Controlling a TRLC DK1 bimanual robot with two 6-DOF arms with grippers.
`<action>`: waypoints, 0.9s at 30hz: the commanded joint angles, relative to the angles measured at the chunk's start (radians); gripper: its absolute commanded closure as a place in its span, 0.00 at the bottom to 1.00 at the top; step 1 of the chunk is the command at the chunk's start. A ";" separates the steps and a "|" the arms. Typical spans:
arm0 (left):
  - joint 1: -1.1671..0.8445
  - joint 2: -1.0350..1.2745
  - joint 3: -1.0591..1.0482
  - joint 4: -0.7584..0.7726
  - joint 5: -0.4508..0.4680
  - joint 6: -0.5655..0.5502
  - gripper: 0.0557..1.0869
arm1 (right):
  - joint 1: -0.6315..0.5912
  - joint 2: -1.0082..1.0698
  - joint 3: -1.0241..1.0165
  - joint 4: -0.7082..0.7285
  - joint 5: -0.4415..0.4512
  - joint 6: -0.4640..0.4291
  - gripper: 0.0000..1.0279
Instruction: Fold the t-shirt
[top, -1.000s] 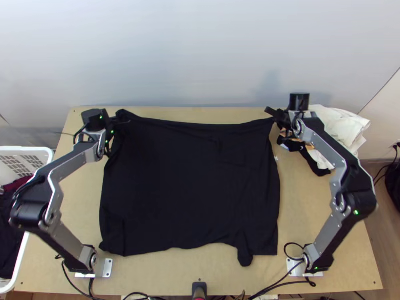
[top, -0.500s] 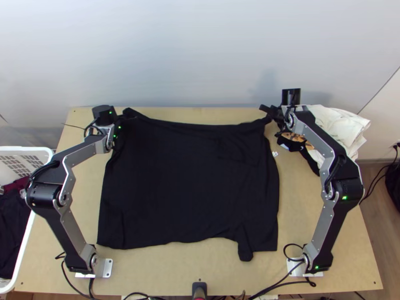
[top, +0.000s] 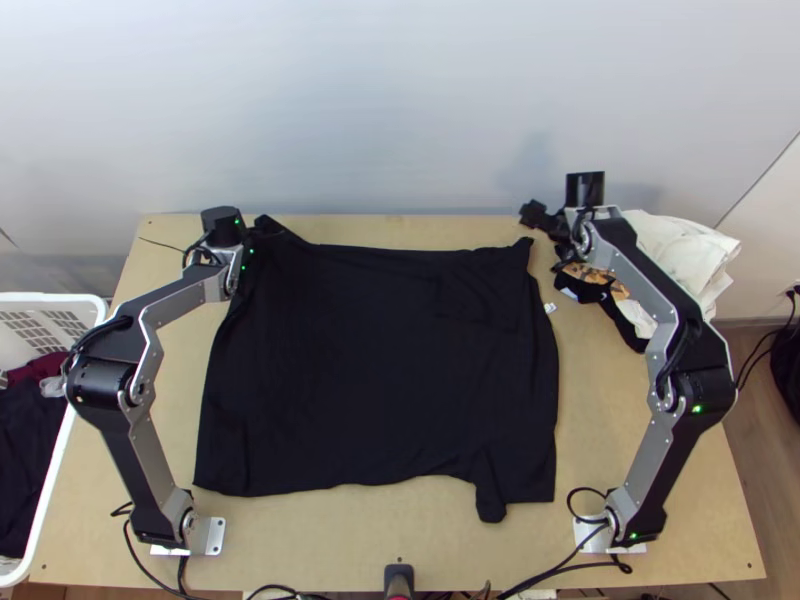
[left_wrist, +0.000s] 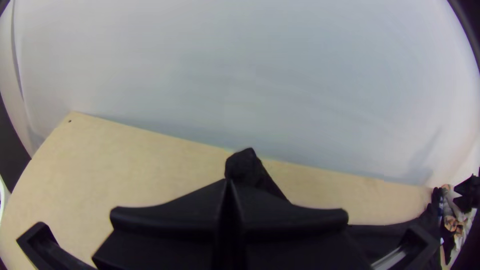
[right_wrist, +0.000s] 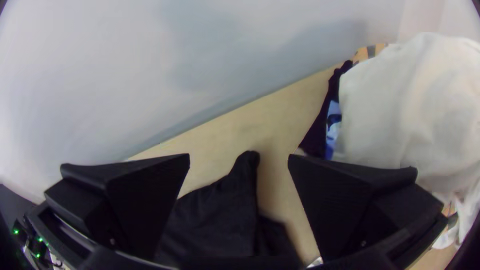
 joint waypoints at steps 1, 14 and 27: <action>-0.005 0.012 0.015 -0.013 -0.020 0.002 0.96 | 0.093 -0.083 -0.125 -0.033 -0.037 0.000 0.11; -0.005 -0.036 -0.048 -0.050 -0.034 -0.001 0.96 | 0.170 -0.216 -0.398 -0.033 -0.137 0.029 0.11; 0.001 -0.037 -0.048 -0.051 -0.036 0.007 0.96 | 0.153 -0.279 -0.507 -0.093 -0.180 0.016 0.13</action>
